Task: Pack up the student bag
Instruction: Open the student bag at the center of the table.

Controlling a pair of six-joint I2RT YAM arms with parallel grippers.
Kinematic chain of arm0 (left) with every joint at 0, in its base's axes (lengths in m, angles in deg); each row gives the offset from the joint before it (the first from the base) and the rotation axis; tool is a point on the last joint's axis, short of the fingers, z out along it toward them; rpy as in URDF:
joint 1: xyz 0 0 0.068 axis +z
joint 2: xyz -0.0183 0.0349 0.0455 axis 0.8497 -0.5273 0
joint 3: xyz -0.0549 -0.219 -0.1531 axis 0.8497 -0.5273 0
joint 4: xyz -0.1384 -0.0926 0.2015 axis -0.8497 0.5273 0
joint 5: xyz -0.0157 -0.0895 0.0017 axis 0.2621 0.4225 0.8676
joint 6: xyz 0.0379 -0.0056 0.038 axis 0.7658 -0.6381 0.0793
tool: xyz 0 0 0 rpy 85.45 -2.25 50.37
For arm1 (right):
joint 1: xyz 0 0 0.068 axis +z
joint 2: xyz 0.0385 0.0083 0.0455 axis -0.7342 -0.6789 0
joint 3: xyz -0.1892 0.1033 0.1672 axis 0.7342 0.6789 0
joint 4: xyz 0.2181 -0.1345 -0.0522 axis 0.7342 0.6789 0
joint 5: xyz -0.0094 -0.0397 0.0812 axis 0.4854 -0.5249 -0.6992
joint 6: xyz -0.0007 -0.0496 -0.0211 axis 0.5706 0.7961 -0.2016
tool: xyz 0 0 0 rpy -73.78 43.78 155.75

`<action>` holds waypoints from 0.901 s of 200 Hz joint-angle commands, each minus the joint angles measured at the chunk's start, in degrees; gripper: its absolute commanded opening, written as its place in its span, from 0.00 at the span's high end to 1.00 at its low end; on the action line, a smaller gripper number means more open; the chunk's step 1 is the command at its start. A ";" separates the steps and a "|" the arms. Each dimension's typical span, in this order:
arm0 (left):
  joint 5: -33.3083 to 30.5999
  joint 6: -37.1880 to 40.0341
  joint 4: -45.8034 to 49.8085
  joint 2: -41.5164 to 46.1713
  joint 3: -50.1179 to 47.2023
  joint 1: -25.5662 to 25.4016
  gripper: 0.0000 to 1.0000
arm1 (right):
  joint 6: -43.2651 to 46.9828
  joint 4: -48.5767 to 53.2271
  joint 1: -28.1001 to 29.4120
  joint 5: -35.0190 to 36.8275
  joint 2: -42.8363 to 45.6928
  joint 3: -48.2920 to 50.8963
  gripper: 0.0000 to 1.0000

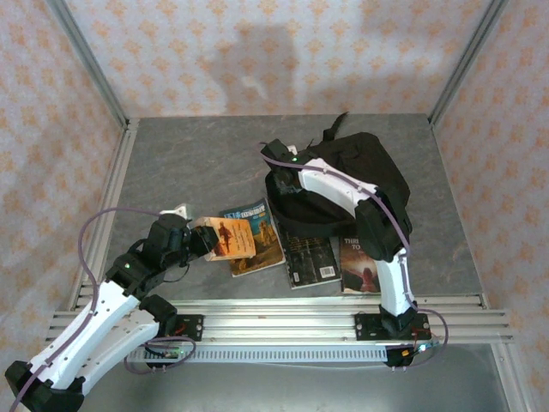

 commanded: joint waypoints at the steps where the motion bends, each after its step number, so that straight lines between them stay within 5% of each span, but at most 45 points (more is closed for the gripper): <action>1: -0.12 0.89 -2.25 -0.04 -0.48 0.31 1.00 | -0.80 -0.93 -0.90 1.31 4.03 2.88 0.72; 18: -0.10 0.80 -2.47 -0.32 -0.31 0.37 1.00 | -0.28 -3.42 -1.05 1.54 8.48 4.67 1.00; 65: 2.60 1.18 -6.53 -2.84 2.56 0.37 1.00 | 2.44 -3.76 -2.03 -0.61 16.36 5.01 1.00; 130: 8.49 2.95 -17.18 -10.52 11.41 0.37 1.00 | 1.10 -8.49 -9.47 -25.14 25.02 11.59 1.00; 180: 7.82 2.58 -21.73 -18.08 13.95 0.40 1.00 | 0.14 -10.84 -13.31 -33.76 29.35 14.51 1.00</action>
